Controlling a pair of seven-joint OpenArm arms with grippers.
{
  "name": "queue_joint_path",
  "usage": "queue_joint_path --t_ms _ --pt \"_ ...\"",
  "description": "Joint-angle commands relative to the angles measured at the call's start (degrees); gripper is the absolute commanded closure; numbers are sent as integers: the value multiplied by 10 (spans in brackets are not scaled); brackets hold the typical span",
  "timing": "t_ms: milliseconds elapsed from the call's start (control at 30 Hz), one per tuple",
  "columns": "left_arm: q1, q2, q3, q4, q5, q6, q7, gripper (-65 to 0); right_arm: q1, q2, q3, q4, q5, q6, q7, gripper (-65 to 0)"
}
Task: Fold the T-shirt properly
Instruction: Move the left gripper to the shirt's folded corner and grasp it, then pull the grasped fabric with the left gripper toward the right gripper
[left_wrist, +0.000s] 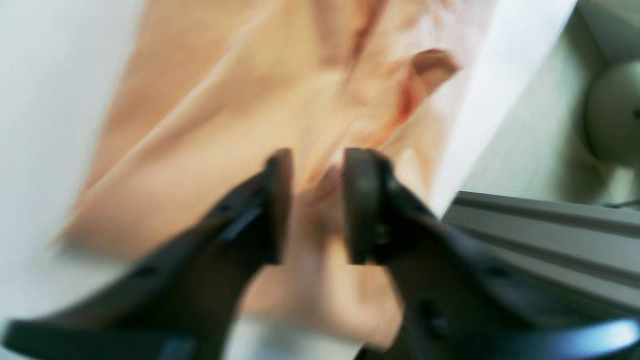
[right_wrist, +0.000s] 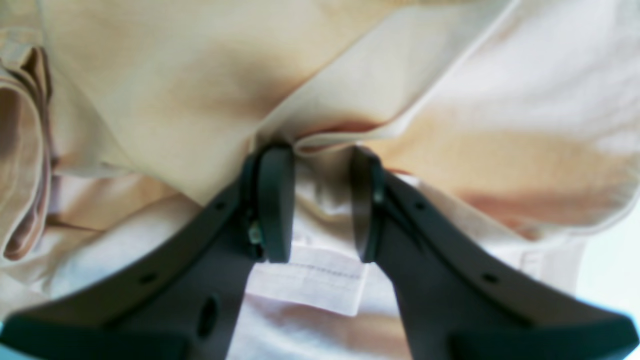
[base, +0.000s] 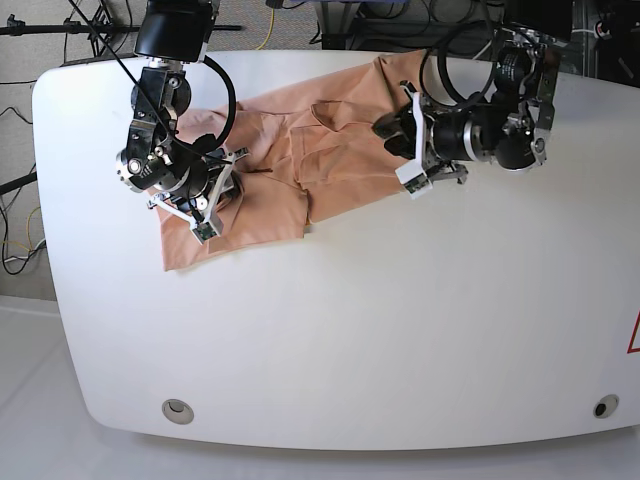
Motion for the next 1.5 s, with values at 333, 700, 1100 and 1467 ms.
queue_joint_path --t_ms 333,700,1100,1467 --pt "-6 14 65 7 79 -2 -50 -262 8 3 0 8 4 3 4 -184" --pt "-19 15 83 -44 92 -3 -54 -259 7 3 0 8 4 3 4 -184" --pt "-22 16 84 -47 92 -4 -54 -5 7 3 0 8 4 3 4 -184" --pt "-22 18 84 -47 91 -4 -54 0 7 3 0 8 4 3 4 -184"
